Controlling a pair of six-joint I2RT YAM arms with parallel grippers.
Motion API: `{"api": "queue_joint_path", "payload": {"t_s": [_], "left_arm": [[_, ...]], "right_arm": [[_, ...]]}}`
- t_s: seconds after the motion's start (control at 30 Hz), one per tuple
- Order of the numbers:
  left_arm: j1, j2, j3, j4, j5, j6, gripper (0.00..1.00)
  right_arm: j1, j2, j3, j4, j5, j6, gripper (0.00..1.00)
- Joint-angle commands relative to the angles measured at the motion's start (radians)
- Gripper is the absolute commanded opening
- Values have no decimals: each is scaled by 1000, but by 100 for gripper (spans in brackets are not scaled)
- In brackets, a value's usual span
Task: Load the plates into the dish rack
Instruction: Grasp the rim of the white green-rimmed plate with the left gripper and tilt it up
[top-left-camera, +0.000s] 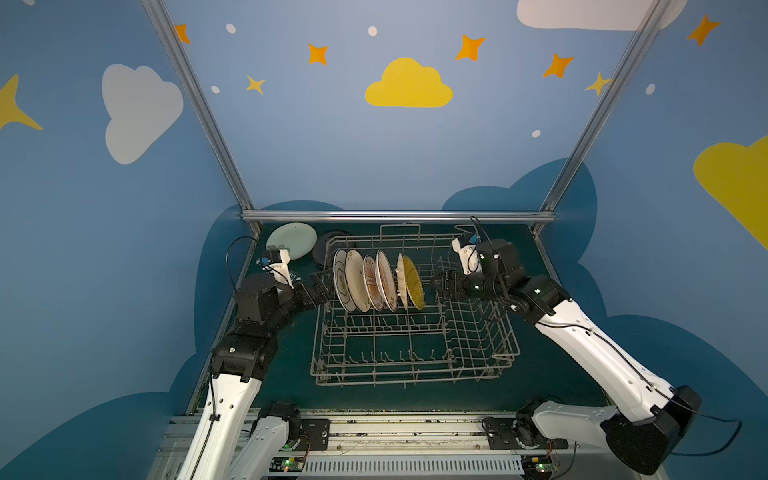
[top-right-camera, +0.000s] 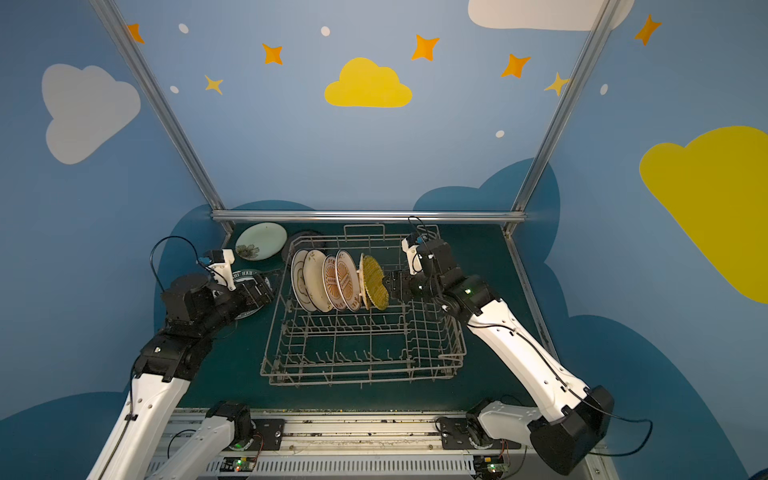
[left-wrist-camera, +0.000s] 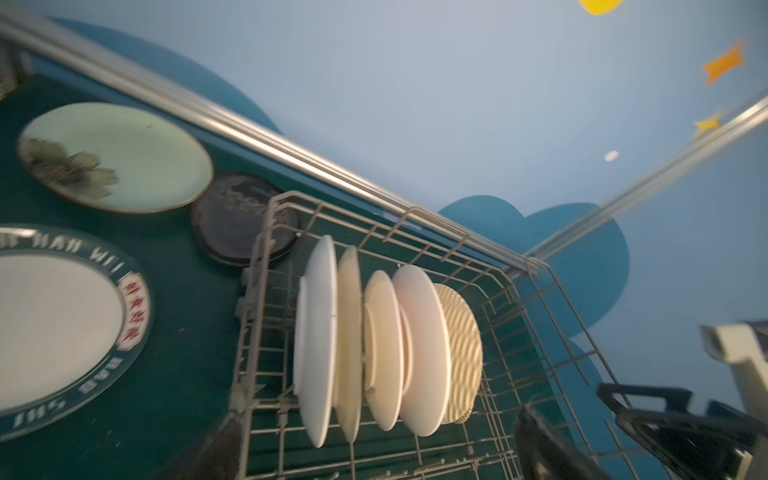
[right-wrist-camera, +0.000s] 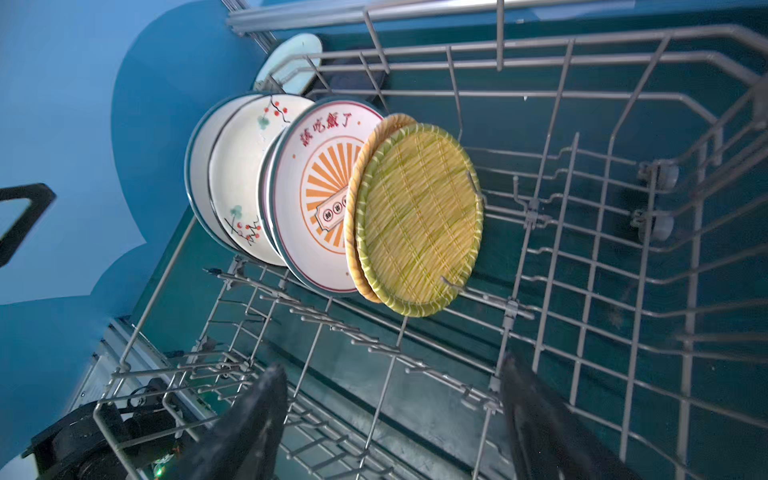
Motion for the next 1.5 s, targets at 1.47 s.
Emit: {"api": "queue_joint_path", "payload": {"t_s": [1.47], "left_arm": [[633, 890, -544, 1136, 231, -852, 67]], "right_arm": [[-5, -156, -211, 383, -286, -27, 88]]}}
